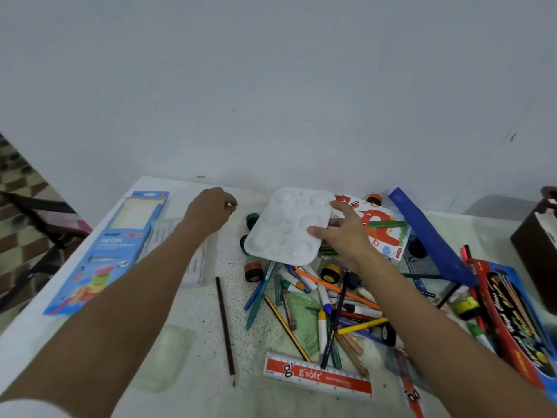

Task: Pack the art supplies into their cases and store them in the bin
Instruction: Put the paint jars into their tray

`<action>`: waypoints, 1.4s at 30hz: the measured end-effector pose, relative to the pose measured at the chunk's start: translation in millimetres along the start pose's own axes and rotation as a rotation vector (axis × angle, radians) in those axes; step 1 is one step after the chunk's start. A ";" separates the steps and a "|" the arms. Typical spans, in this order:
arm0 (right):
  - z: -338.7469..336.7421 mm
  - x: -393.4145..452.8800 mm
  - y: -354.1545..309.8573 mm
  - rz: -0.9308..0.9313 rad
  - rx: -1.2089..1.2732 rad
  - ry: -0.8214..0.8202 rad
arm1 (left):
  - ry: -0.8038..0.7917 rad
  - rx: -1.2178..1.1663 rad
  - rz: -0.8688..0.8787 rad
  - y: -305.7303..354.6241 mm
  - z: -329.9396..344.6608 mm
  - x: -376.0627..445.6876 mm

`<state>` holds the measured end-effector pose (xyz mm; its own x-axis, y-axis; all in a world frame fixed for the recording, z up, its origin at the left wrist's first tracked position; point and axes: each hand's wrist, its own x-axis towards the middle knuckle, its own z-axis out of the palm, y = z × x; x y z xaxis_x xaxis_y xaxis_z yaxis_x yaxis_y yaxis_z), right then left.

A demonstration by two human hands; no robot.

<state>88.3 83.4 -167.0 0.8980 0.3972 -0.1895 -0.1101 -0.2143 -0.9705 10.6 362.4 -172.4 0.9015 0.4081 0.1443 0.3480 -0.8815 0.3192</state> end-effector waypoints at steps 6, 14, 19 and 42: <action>29.2 -8.3 -27.9 -0.086 0.068 -0.083 | 0.232 -0.009 -0.070 -23.8 -64.8 -42.2; 130.1 -22.3 -35.6 -0.130 -0.012 -0.275 | 0.186 0.109 -0.343 -85.1 -113.8 -120.8; 175.6 -20.3 -19.2 -0.120 -0.073 -0.298 | 0.148 0.091 -0.423 -103.3 -105.9 -156.5; 137.6 -36.8 -25.4 -0.286 -0.367 -0.186 | 0.071 -0.091 -0.270 -41.7 -72.3 -130.2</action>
<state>-0.6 197.0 -155.8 0.7753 0.6312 0.0212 0.3171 -0.3601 -0.8774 -140.0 363.3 -136.7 0.7577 0.6438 0.1067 0.5457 -0.7148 0.4374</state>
